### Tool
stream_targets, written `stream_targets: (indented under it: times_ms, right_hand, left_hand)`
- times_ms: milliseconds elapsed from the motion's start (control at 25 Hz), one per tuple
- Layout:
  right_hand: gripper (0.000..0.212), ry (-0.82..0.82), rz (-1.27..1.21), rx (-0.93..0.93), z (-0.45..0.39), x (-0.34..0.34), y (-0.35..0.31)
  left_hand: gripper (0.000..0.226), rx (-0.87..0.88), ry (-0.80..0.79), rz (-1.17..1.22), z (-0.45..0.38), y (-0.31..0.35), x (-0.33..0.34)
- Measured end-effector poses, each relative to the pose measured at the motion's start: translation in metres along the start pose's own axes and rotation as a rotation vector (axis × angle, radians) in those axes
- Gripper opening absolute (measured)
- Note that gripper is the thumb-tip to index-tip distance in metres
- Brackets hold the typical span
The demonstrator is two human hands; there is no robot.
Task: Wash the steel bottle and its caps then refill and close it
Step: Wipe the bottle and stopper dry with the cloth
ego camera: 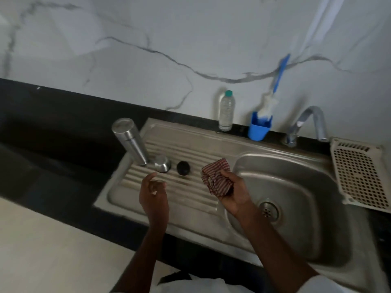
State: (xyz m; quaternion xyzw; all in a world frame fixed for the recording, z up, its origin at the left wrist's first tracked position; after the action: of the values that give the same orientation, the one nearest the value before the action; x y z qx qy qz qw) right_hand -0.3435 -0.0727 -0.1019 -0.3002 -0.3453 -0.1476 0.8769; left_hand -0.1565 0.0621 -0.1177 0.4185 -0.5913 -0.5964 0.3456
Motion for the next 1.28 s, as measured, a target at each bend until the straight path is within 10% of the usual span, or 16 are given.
stream_targets:
  times_ms: [240, 480, 760, 1040, 1280]
  right_hand:
    - [0.027, 0.001, 0.131, -0.03, -0.017, 0.073, 0.027]
    - [0.037, 0.024, 0.244, -0.125, -0.042, 0.117, 0.062]
    - [0.038, 0.076, 0.297, -0.17, -0.058, 0.123, 0.082]
    - [0.039, 0.116, 0.314, -0.192, -0.065, 0.13, 0.07]
    - [0.036, 0.116, 0.25, -0.225, -0.06, 0.118, 0.051]
  left_hand:
    - [0.027, 0.008, 0.132, -0.093, -0.072, 0.011, -0.043]
    - [0.101, -0.075, -0.105, -0.275, -0.14, 0.01, -0.054]
    - [0.122, -0.048, -0.227, -0.327, -0.173, -0.009, -0.054]
    - [0.054, 0.033, -0.284, -0.185, -0.205, 0.0, -0.028]
    - [0.06, 0.161, -0.236, -0.084, -0.207, 0.028, -0.01]
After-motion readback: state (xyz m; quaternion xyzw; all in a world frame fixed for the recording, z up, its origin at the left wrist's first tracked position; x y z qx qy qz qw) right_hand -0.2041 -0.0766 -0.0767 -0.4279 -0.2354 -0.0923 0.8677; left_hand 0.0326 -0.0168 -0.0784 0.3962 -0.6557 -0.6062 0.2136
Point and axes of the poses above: each hand's wrist, its own z-axis away from the middle knuckle, its own x-axis out of the palm, y = z × x, the point moved 2 cm from there along -z, towards the middle knuckle, and after that the axes turned 2 degrees about z, right-handed, at the moved point
